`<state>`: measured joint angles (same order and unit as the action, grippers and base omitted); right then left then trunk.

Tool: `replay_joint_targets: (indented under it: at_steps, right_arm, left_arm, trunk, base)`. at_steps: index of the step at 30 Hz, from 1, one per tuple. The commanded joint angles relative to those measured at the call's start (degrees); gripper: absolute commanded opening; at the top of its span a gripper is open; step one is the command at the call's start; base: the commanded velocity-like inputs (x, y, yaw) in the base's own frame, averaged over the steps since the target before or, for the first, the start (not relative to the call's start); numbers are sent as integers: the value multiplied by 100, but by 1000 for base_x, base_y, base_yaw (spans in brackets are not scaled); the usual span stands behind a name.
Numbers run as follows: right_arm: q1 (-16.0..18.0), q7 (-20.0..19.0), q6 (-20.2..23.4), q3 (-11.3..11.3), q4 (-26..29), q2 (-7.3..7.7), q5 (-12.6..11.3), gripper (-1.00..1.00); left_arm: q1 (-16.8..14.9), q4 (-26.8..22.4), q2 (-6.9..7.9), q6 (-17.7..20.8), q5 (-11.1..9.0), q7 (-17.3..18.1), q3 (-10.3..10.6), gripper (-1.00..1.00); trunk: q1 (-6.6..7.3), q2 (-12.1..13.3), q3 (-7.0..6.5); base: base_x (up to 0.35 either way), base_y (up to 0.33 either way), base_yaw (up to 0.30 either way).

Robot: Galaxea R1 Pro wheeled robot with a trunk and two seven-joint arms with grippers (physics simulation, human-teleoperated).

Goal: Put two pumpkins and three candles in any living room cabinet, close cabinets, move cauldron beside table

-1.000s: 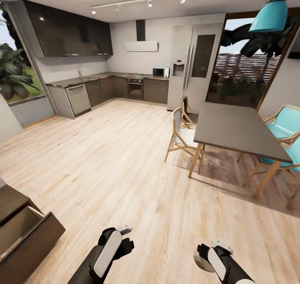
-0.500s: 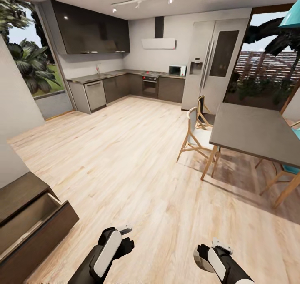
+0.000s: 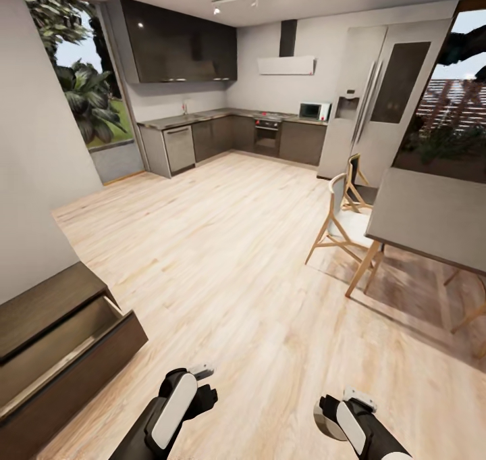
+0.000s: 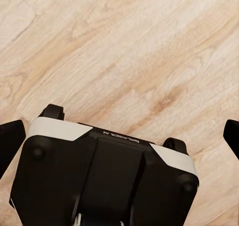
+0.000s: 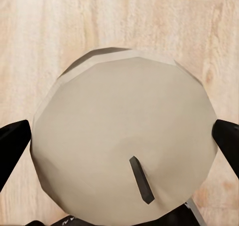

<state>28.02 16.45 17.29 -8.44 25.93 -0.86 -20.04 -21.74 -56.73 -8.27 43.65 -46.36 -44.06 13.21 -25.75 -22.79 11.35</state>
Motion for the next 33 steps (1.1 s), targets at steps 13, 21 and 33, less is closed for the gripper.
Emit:
replay_joint_targets:
  at_steps: [13, 21, 33]
  right_arm:
    - [1, 35, -226, 3, -98, -11, -19, -100]
    - [1, 34, -233, 9, -105, -11, -16, -100]
    - [1, 33, -232, 9, -105, -11, -18, -100]
  left_arm:
    - [-6, -11, 1, -3, -57, -58, 6, 100]
    - [-6, -6, 1, -13, -57, -65, 6, 100]
    - [-6, -5, 2, -15, -53, -67, 6, 100]
  trunk:
    - [-3, -13, 93]
    - [-3, -13, 144]
    - [-3, -13, 222]
  base:
    - [0, 0, 221]
    - [0, 0, 215]
    - [0, 0, 214]
